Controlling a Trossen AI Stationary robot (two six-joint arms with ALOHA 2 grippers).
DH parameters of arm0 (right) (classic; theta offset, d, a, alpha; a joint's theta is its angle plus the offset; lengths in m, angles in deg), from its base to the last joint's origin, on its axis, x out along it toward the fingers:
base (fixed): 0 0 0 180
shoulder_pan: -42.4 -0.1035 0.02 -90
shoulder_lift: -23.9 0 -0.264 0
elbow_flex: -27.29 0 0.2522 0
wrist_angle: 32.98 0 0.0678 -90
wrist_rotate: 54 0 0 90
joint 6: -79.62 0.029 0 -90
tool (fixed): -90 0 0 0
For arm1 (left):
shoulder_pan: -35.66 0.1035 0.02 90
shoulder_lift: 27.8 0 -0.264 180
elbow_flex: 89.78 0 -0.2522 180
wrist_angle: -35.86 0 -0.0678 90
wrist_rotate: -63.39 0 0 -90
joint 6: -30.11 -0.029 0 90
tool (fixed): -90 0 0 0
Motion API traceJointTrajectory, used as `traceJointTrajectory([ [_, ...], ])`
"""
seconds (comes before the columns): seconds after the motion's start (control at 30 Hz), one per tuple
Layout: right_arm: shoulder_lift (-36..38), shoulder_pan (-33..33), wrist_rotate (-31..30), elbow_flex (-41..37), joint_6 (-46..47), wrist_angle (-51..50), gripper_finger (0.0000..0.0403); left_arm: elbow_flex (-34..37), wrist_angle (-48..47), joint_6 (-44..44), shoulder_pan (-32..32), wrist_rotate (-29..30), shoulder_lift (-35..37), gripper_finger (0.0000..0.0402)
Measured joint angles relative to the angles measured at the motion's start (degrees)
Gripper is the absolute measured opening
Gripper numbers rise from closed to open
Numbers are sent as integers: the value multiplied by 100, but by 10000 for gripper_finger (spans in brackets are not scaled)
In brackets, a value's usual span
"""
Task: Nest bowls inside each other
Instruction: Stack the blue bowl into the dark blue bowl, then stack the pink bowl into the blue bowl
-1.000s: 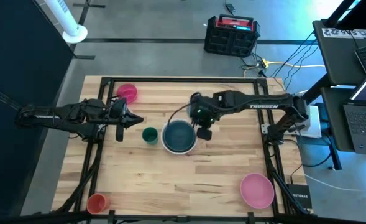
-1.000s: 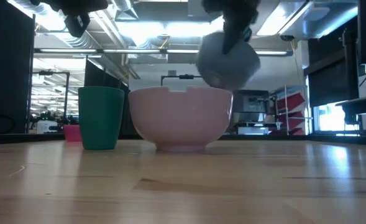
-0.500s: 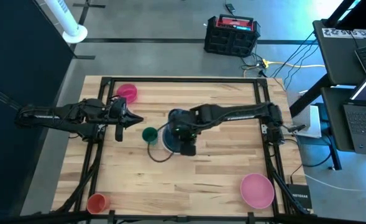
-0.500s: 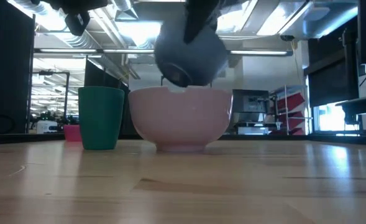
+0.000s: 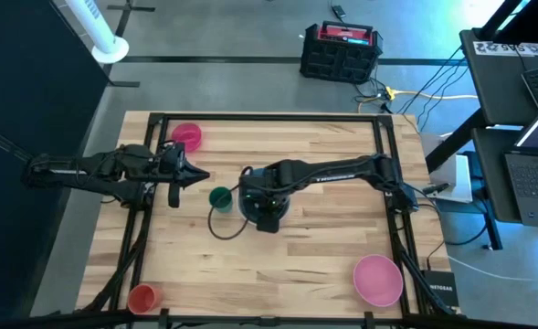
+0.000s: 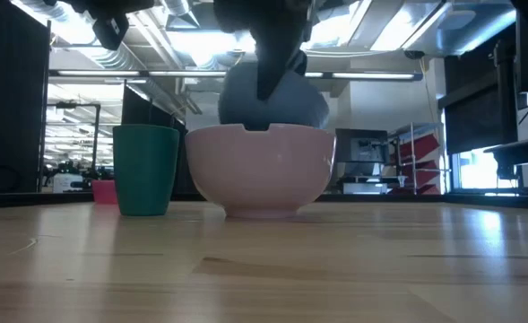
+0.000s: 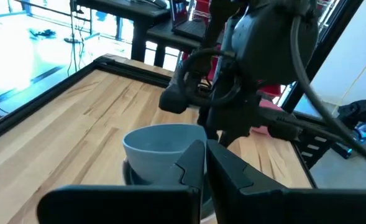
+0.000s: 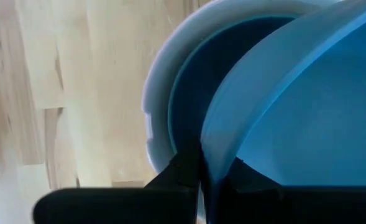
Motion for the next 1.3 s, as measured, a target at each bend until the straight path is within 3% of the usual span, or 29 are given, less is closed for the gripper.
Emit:
traceJointTrajectory([
  [0.7,-254,-122,16,0,90,2,11,0,1,-35,0,-4,0,0],
  [1.2,-197,-119,311,2,148,115,150,0,3,-24,0,-4,0,0],
  [1.3,-83,-178,87,184,178,-215,156,0,-44,-24,0,-4,-1,0],
])
